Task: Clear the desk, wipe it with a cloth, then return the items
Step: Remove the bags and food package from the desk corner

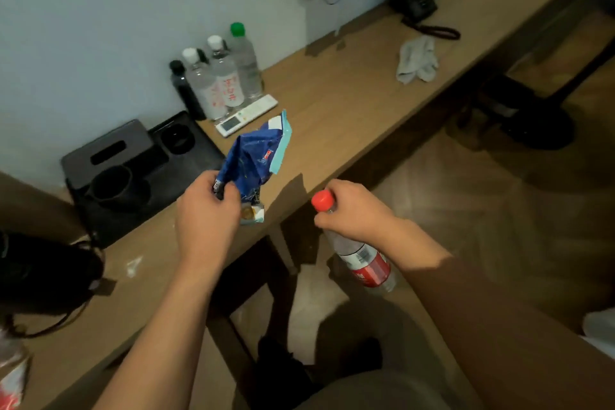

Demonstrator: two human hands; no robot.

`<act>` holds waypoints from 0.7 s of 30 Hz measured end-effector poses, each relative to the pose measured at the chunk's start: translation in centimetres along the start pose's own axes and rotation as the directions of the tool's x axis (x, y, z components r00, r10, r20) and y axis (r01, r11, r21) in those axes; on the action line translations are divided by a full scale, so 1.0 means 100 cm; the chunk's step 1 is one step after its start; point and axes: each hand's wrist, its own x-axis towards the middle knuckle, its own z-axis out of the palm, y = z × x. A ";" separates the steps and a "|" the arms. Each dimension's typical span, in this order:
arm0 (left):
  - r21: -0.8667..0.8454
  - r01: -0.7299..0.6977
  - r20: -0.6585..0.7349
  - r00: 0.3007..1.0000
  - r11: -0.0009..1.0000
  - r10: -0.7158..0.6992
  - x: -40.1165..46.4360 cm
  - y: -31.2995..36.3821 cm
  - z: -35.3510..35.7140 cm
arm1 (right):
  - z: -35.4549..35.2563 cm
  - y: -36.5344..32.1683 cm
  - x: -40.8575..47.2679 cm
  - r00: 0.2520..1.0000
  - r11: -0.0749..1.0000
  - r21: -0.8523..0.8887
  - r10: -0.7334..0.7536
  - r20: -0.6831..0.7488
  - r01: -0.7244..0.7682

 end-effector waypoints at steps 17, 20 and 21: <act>-0.030 -0.303 0.493 0.824 0.952 0.278 -0.100 0.260 0.241 | -0.164 0.274 -0.137 0.796 0.875 0.359 0.459 -0.395 -0.326; -0.058 -0.374 0.538 0.770 0.926 0.344 -0.105 0.295 0.280 | -0.183 0.311 -0.145 0.739 0.830 0.428 0.532 -0.413 -0.358; -0.070 -0.402 0.547 0.750 0.913 0.372 -0.105 0.306 0.294 | -0.190 0.323 -0.144 0.724 0.815 0.449 0.553 -0.412 -0.366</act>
